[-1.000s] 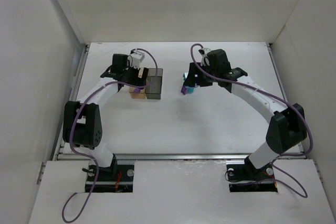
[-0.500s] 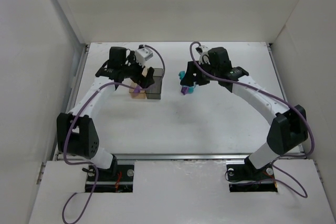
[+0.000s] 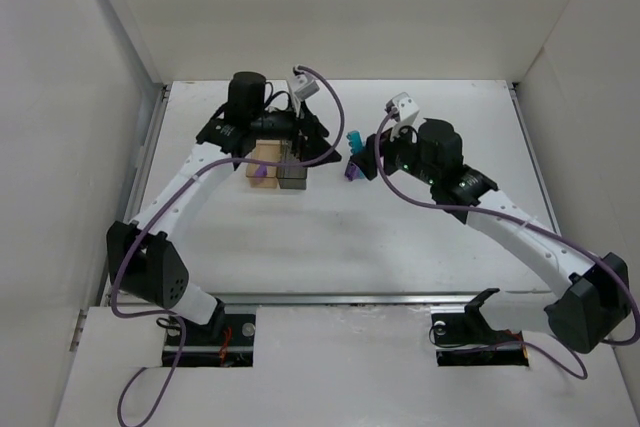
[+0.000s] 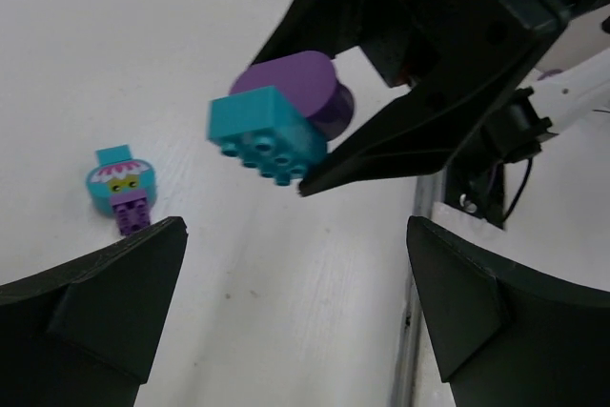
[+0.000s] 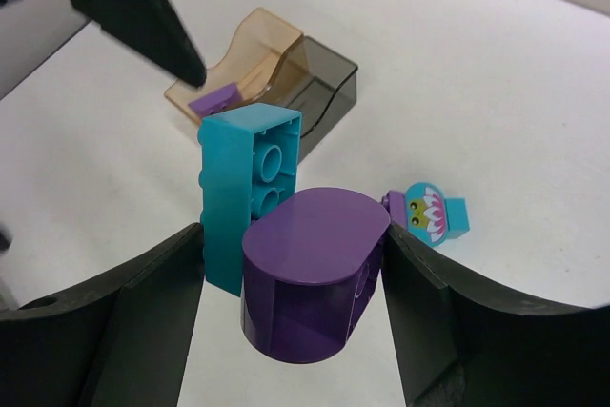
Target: Sort the legos into containers by color
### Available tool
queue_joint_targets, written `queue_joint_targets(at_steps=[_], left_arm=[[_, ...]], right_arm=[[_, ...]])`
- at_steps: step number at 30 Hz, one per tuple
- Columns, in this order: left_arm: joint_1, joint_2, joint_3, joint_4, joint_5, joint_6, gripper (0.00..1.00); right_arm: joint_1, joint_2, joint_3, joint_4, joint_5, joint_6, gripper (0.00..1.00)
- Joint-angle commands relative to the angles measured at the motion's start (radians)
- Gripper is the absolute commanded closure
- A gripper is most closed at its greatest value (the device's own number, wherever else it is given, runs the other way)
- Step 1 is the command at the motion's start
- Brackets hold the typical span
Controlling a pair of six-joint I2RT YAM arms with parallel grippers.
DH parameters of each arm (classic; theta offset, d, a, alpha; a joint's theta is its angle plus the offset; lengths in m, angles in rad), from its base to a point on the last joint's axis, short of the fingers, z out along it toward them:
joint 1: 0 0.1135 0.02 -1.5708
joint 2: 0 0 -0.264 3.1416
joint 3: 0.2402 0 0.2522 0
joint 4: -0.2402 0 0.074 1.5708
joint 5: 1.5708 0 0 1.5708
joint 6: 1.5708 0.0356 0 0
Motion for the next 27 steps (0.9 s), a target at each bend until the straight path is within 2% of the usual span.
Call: queue_joint_targets(at_steps=[1, 5, 17, 22, 24, 27], left_arm=[[-0.038, -0.020, 0.056, 0.041, 0.021, -0.098, 0.00], [-0.047, -0.011, 0.056, 0.101, 0.020, -0.178, 0.00], [-0.047, 0.032, 0.026, 0.238, -0.029, -0.283, 0.00], [-0.057, 0.052, 0.026, 0.247, -0.029, -0.283, 0.07], [-0.066, 0.063, 0.035, 0.256, -0.029, -0.283, 0.16], [-0.066, 0.063, 0.035, 0.256, -0.019, -0.283, 0.20]], right_arm=[[0.027, -0.014, -0.004, 0.133, 0.078, -0.020, 1.00], [0.038, -0.014, -0.004, 0.133, 0.078, -0.020, 1.00], [0.069, -0.064, -0.014, 0.133, 0.060, -0.020, 1.00], [0.078, -0.055, -0.014, 0.133, 0.041, -0.020, 1.00], [0.078, -0.044, -0.004, 0.133, 0.041, -0.020, 1.00], [0.087, -0.044, 0.005, 0.133, 0.041, -0.020, 1.00]])
